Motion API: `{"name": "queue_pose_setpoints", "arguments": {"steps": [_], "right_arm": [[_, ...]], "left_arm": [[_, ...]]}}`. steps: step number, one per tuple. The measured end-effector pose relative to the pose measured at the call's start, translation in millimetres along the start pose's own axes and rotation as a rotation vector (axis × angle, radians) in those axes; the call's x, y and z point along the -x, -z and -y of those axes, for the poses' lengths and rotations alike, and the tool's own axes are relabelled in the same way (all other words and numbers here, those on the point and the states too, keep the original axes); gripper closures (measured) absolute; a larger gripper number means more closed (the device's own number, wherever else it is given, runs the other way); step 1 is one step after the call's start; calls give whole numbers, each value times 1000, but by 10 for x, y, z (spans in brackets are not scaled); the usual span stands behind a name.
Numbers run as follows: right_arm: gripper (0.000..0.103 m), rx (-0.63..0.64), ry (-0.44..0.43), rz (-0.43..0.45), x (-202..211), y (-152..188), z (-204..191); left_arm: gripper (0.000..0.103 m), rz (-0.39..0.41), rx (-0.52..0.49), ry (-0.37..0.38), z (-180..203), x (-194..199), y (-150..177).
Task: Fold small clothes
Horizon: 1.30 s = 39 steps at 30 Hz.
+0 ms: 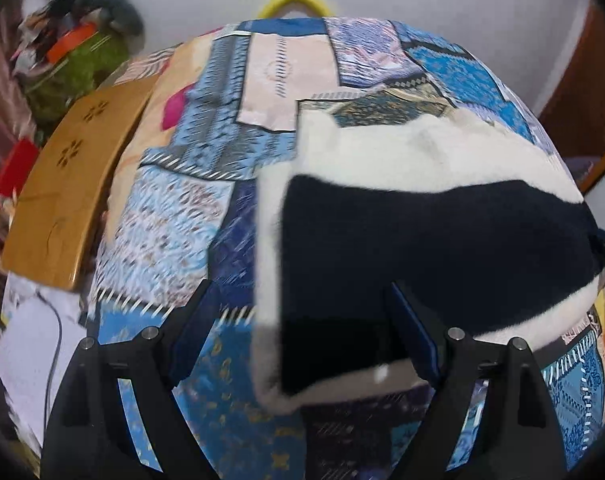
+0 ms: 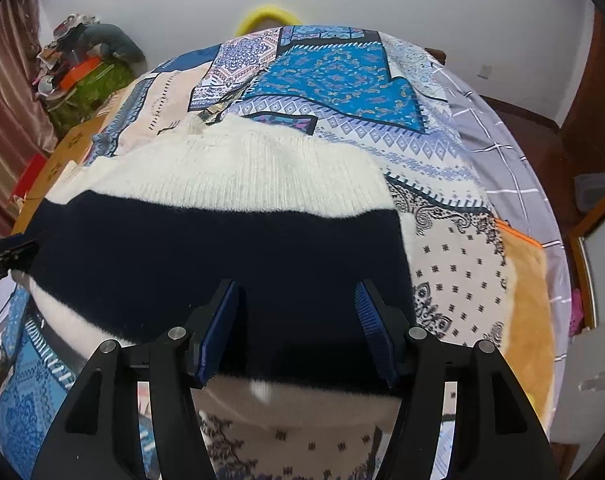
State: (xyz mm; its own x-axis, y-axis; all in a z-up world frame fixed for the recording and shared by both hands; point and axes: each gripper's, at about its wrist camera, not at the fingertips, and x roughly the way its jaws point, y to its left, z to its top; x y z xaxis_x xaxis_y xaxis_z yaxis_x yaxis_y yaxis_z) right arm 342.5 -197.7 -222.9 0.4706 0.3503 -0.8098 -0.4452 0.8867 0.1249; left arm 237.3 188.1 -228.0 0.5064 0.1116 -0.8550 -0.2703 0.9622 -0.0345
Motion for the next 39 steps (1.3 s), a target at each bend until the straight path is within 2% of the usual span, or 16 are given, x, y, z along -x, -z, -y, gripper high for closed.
{"name": "queue_pose_setpoints", "arguments": {"steps": [7, 14, 22, 28, 31, 34, 39], "right_arm": [[46, 8, -17, 52, 225, -5, -135], [44, 59, -76, 92, 364, -22, -475], [43, 115, -127, 38, 176, 67, -807], [41, 121, -128, -23, -98, 135, -907], [31, 127, -141, -17, -102, 150, -938], [30, 143, -136, -18, -103, 153, -968], [30, 133, -152, -17, -114, 164, -940]], "left_arm": [[18, 15, 81, 24, -119, 208, 199], [18, -33, 159, 144, -47, 258, 391], [13, -77, 261, 233, 31, 209, 392], [13, -147, 383, 401, 9, 62, 446], [13, -158, 410, 414, 26, -36, 385], [13, -166, 390, 434, 102, -133, 245], [15, -138, 458, 475, 129, -290, 35]]}}
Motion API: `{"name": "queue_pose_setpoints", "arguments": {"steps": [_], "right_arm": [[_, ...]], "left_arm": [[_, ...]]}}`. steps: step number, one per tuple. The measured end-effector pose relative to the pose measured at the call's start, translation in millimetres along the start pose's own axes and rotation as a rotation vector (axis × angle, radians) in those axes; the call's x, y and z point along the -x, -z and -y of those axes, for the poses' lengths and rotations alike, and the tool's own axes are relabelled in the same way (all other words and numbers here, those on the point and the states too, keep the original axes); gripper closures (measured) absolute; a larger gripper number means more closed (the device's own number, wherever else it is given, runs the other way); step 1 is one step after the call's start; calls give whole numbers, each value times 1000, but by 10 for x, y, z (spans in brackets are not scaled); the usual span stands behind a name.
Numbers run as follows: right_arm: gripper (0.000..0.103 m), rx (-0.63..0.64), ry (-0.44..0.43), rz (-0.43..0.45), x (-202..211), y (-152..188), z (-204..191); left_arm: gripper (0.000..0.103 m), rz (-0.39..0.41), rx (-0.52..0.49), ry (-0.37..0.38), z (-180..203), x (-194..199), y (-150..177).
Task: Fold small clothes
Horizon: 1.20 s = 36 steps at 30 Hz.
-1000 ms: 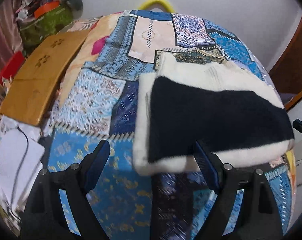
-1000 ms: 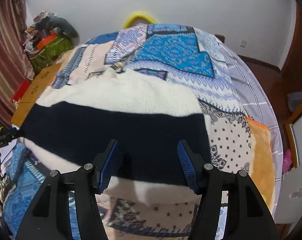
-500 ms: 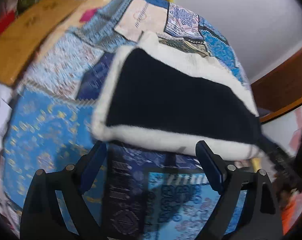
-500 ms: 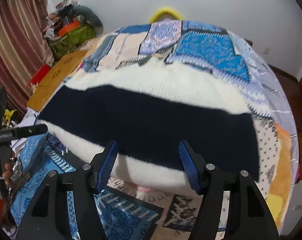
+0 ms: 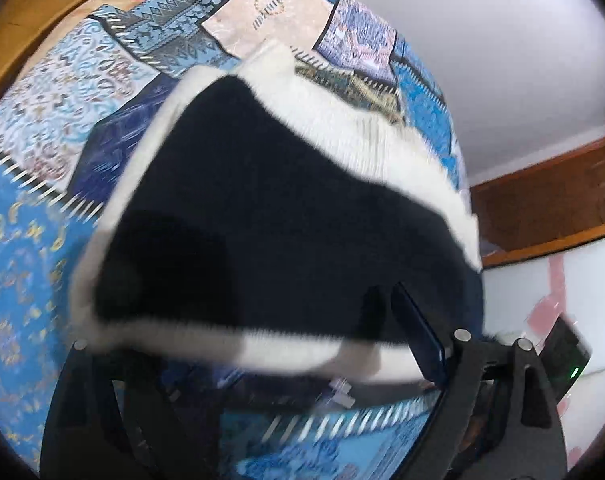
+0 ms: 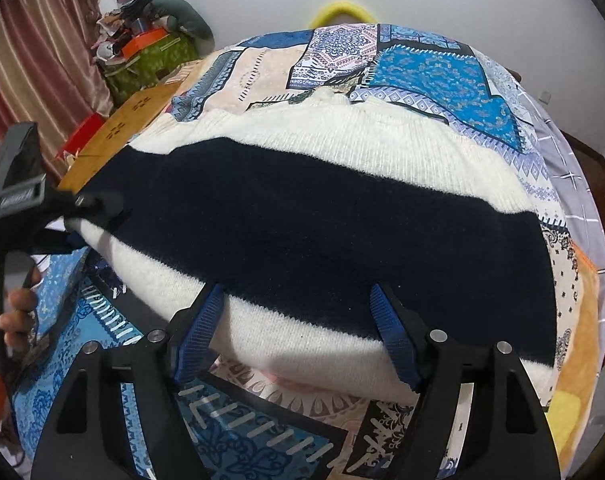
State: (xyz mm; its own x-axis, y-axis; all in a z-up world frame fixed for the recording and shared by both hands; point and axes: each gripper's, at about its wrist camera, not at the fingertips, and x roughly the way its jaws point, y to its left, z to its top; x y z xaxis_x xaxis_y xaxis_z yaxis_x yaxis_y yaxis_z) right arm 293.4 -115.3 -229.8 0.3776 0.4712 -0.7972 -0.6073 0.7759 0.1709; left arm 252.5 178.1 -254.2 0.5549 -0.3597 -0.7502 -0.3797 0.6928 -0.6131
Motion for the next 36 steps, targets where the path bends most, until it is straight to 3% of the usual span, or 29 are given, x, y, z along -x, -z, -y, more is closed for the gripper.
{"name": "queue_pose_setpoints", "arguments": {"steps": [4, 8, 12, 18, 29, 36], "right_arm": [[30, 9, -1, -4, -9, 7, -20], [30, 17, 7, -4, -5, 7, -32], [30, 4, 3, -3, 17, -11, -16], [30, -6, 4, 0, 110, -55, -15], [30, -8, 20, 35, 272, -124, 52], [30, -2, 21, 47, 298, -130, 67]], "left_arm": [[28, 18, 81, 39, -52, -76, -163], [62, 64, 103, -11, -83, -95, -265], [76, 115, 79, -22, -89, -23, -306], [78, 189, 40, -49, 12, 254, -401], [79, 423, -166, -218, 560, 988, -635], [79, 487, -238, -232, 950, 1115, -712]]}}
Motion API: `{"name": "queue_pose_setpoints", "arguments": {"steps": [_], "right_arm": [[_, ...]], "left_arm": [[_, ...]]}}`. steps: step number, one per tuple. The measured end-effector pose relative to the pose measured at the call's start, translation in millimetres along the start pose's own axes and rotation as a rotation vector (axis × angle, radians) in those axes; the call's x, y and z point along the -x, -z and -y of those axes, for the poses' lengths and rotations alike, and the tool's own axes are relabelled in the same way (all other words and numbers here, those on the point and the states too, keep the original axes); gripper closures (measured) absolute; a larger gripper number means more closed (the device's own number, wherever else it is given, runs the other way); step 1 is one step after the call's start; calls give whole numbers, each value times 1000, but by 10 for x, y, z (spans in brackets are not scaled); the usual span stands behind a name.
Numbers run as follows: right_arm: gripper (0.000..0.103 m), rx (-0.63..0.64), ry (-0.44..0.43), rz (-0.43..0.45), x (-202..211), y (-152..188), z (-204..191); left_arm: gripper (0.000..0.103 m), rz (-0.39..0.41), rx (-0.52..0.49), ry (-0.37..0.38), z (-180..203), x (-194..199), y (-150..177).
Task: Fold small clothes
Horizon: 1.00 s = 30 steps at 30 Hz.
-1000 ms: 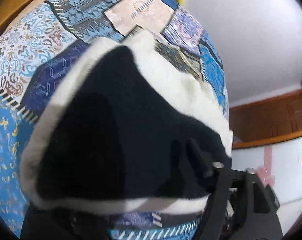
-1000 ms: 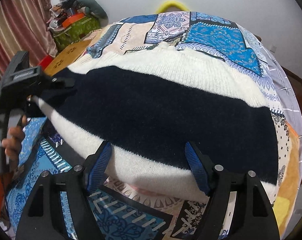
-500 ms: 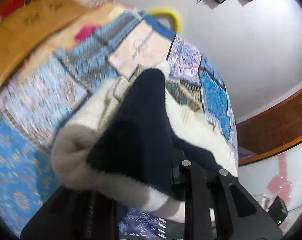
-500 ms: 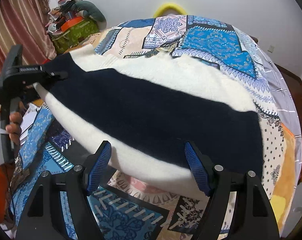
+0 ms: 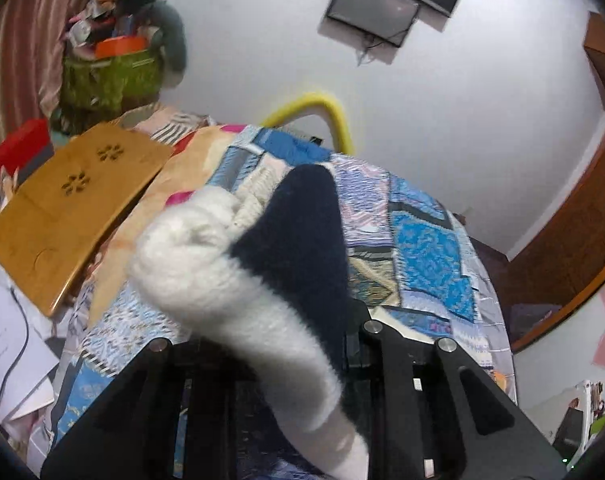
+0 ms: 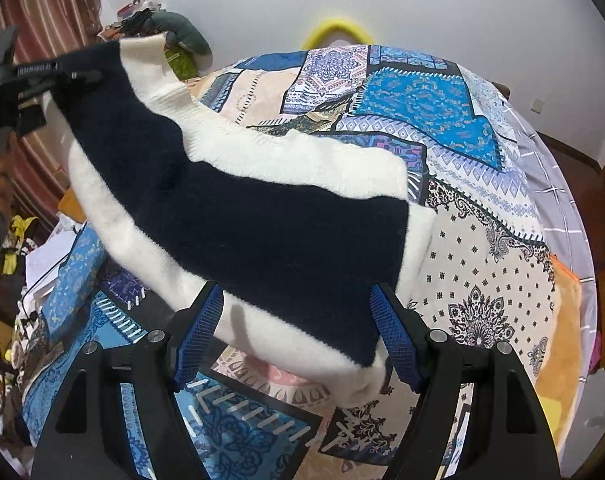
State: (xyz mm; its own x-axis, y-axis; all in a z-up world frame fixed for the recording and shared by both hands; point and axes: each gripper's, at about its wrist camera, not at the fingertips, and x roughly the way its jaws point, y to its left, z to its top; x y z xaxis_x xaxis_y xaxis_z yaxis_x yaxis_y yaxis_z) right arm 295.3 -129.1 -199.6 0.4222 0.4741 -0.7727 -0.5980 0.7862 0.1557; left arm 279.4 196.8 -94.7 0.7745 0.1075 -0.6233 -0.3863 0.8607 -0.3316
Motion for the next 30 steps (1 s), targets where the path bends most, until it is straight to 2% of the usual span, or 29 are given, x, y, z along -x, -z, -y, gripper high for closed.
{"name": "queue_pose_setpoints", "arguments": {"steps": [5, 10, 18, 21, 26, 30], "right_arm": [[30, -21, -4, -19, -76, 50, 33], [30, -13, -2, -23, -127, 122, 40], [27, -60, -24, -37, -174, 199, 168], [27, -78, -34, -41, -149, 223, 215], [27, -111, -41, -39, -108, 252, 310], [27, -141, -37, -35, -55, 296, 403]], "left_arm": [[79, -4, -80, 52, 484, -29, 73], [79, -41, -162, 116, 1022, -137, 237], [79, -143, -314, 242, 1836, -333, 748], [79, -207, -370, 267, 1956, -392, 982], [79, -289, -411, 281, 1857, -431, 1232], [76, -319, -480, 265, 1788, -405, 1410]]}}
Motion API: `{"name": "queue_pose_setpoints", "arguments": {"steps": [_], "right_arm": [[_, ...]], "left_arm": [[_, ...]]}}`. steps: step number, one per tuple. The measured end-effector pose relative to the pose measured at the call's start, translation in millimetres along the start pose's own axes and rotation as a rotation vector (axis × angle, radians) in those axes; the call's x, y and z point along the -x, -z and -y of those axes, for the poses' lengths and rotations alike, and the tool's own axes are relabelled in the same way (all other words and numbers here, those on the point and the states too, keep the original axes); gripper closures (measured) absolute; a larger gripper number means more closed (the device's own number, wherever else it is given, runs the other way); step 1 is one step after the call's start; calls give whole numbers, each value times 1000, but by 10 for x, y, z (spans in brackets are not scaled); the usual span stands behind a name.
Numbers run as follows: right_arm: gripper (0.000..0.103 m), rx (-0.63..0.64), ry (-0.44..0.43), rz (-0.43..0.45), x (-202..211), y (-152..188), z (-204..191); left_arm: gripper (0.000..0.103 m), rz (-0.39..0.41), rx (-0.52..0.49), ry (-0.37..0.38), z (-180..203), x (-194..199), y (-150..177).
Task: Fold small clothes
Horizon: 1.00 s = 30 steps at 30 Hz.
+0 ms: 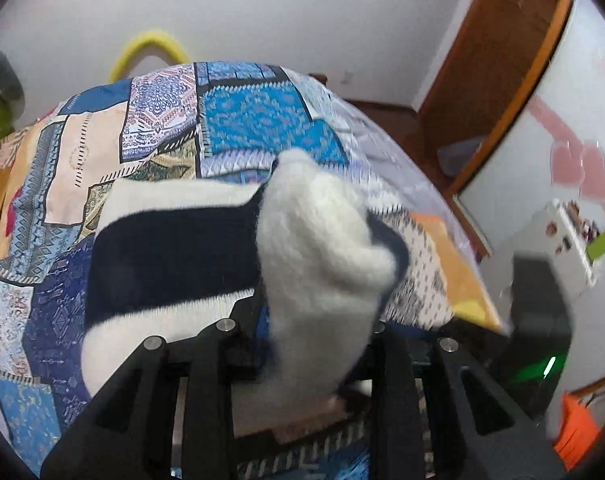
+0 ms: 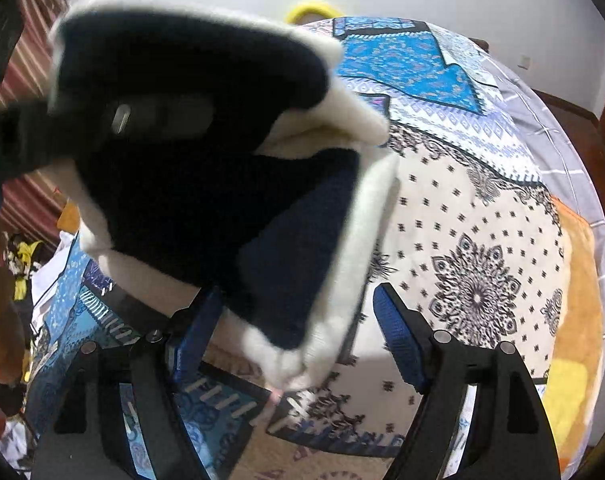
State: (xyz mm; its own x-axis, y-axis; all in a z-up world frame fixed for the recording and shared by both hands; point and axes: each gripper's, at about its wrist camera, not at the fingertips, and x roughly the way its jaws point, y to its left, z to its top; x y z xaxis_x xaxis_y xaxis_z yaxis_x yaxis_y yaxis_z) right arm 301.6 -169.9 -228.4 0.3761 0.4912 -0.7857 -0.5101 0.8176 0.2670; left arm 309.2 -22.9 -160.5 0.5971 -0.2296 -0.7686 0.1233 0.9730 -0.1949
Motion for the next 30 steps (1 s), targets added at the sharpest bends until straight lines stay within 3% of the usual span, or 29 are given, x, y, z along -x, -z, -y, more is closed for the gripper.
{"name": "queue_pose_setpoints", "arguments": {"steps": [6, 10, 12, 18, 25, 30], "right_arm": [[27, -14, 19, 15, 156, 43, 80], [27, -47, 18, 49, 371, 85, 118], [27, -66, 11, 69, 486, 83, 129], [27, -73, -16, 123, 768, 1, 64], [27, -43, -39, 156, 846, -110, -104], [27, -26, -73, 155, 729, -245, -266]], "left_arm": [[53, 11, -57, 15, 146, 157, 191], [46, 17, -72, 20, 169, 297, 237], [38, 28, -53, 10, 115, 374, 246], [32, 55, -42, -63, -168, 537, 318], [32, -14, 69, -102, -729, 582, 605], [31, -42, 83, -126, -929, 554, 833]]}}
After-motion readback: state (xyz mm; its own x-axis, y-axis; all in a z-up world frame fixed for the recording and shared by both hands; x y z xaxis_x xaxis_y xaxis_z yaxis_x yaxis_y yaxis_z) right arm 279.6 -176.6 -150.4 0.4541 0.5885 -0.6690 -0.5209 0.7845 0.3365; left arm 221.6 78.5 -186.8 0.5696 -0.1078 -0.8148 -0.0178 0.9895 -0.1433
